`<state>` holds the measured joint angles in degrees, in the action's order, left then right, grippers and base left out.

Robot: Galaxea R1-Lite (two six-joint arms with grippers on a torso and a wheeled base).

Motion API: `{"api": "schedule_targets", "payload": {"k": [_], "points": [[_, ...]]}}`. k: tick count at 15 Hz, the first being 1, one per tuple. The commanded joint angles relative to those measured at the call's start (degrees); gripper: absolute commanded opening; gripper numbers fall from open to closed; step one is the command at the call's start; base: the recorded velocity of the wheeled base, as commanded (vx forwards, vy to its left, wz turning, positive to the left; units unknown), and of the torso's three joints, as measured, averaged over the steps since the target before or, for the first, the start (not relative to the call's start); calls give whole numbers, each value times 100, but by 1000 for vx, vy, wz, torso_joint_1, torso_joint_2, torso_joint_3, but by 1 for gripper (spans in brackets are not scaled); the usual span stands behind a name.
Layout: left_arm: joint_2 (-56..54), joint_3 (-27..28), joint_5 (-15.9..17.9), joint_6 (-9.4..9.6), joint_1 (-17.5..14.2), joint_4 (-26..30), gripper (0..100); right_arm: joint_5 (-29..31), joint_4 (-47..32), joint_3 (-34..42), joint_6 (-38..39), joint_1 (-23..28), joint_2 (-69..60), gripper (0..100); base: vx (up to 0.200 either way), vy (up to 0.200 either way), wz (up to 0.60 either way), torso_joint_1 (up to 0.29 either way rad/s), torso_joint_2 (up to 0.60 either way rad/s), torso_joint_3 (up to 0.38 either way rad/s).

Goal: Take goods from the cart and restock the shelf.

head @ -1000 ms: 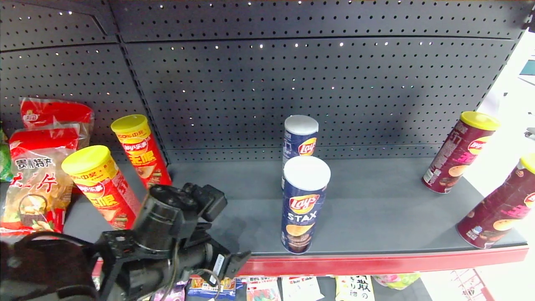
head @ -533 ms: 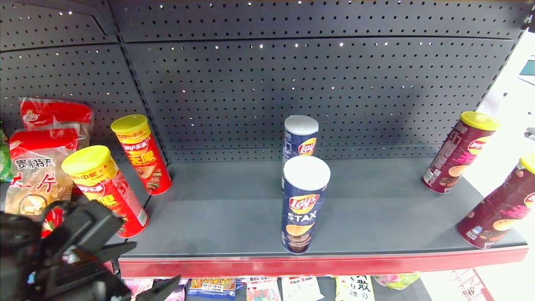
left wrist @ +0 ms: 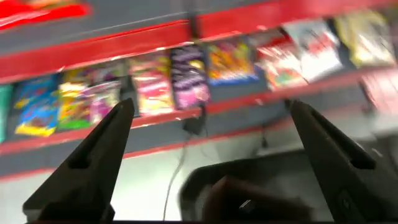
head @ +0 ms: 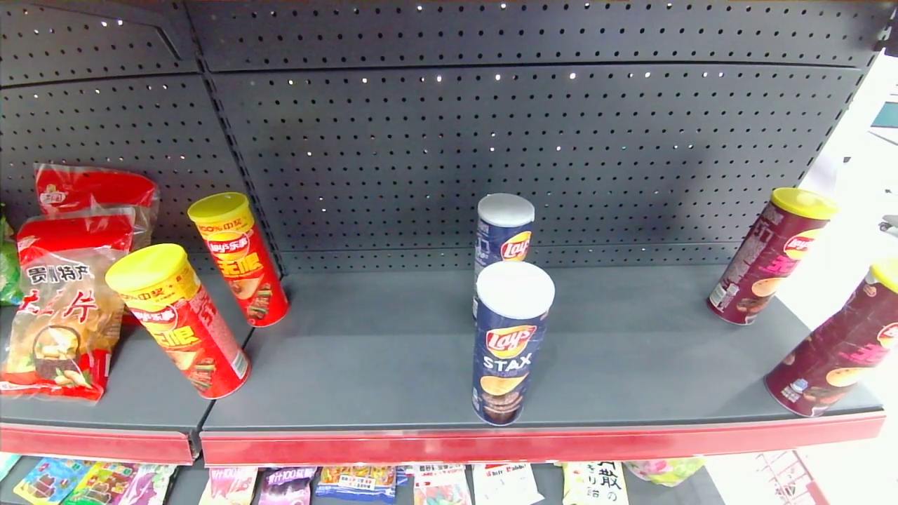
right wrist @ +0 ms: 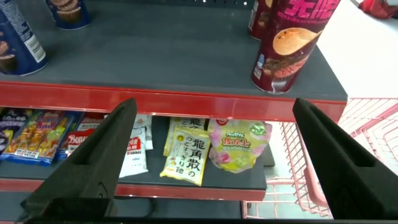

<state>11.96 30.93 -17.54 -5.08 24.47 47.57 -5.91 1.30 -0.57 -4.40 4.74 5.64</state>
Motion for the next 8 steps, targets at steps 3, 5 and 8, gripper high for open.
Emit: {"api": "schedule_targets", "payload": {"k": [3, 5, 8], "points": [[-1196, -614, -513, -309, -583, -213, 100, 29, -7, 57, 36, -8, -2, 100, 0, 0, 0, 0, 0, 0], [-1196, -1247, -935, -555, -583, -1373, 100, 20, -7, 57, 36, -44, -2, 100, 0, 0, 0, 0, 0, 0], [-1196, -2187, -935, -239, -583, -3113, 100, 38, -34, 57, 115, -993, 7, 100, 0, 0, 0, 0, 0, 0]]}}
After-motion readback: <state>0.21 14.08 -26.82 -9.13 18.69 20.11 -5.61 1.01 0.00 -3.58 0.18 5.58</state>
